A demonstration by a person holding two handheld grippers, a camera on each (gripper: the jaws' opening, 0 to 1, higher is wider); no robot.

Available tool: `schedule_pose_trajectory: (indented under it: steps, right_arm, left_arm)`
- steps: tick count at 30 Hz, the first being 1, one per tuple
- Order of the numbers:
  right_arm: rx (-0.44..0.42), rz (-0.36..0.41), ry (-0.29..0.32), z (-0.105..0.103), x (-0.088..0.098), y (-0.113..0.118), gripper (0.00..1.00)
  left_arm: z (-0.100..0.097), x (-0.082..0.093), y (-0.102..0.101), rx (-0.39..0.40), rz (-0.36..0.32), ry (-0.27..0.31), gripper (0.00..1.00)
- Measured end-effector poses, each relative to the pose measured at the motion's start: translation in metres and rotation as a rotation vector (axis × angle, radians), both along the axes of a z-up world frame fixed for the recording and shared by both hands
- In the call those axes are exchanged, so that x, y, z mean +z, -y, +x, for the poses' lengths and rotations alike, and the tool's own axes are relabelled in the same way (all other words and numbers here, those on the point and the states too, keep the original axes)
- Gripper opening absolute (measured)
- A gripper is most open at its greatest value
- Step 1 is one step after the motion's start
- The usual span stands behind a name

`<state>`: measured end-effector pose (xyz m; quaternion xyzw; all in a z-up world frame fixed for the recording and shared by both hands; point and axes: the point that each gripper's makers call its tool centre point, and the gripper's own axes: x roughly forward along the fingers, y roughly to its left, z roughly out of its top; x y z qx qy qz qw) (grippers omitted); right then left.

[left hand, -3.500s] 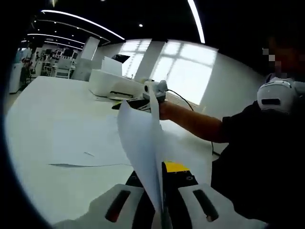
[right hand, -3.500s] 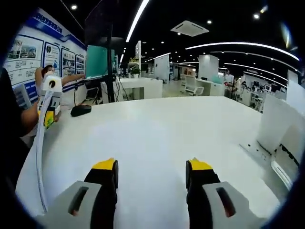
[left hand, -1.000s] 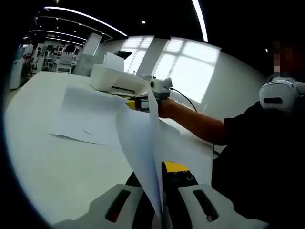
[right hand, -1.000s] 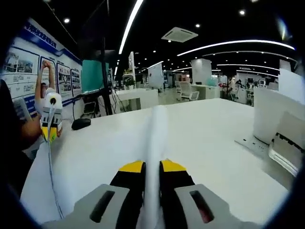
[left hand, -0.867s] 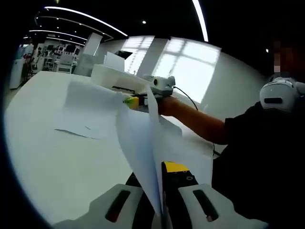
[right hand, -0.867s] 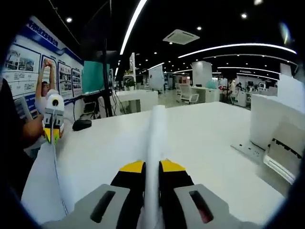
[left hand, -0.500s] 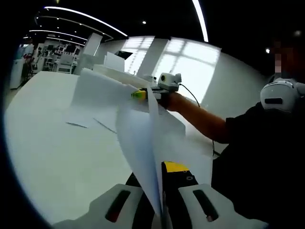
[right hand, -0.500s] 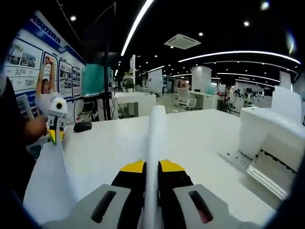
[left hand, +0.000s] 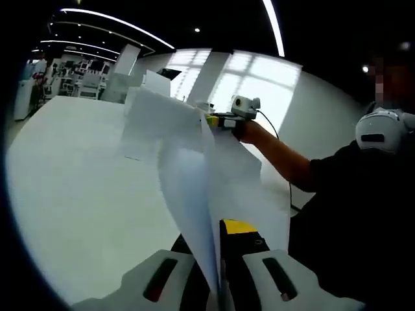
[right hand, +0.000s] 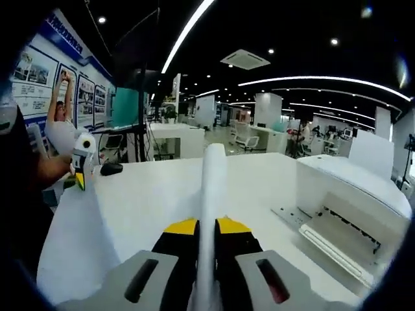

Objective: Organize the stack of printing papers by aligning and flattening the scattered papers on the table

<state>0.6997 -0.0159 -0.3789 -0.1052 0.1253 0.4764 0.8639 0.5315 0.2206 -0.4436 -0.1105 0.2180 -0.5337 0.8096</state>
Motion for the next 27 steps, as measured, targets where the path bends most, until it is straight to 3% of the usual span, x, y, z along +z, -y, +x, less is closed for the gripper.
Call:
schedule_pose_trajectory:
  steps: [11,18,27]
  right_arm:
    - [-0.009,-0.017,0.014,-0.014,0.008,0.042,0.06]
    - [-0.002,-0.014,0.062,-0.025,0.029,0.058,0.06]
    - [0.041,-0.013,0.136,-0.049,0.06,0.059,0.06]
  left_arm:
    - [0.012,-0.005,-0.002,0.053,-0.007,-0.035,0.07]
    - [0.02,-0.008,-0.002,0.087,-0.006,-0.057,0.07]
    - [0.027,-0.005,0.004,0.09,0.003,-0.049,0.07]
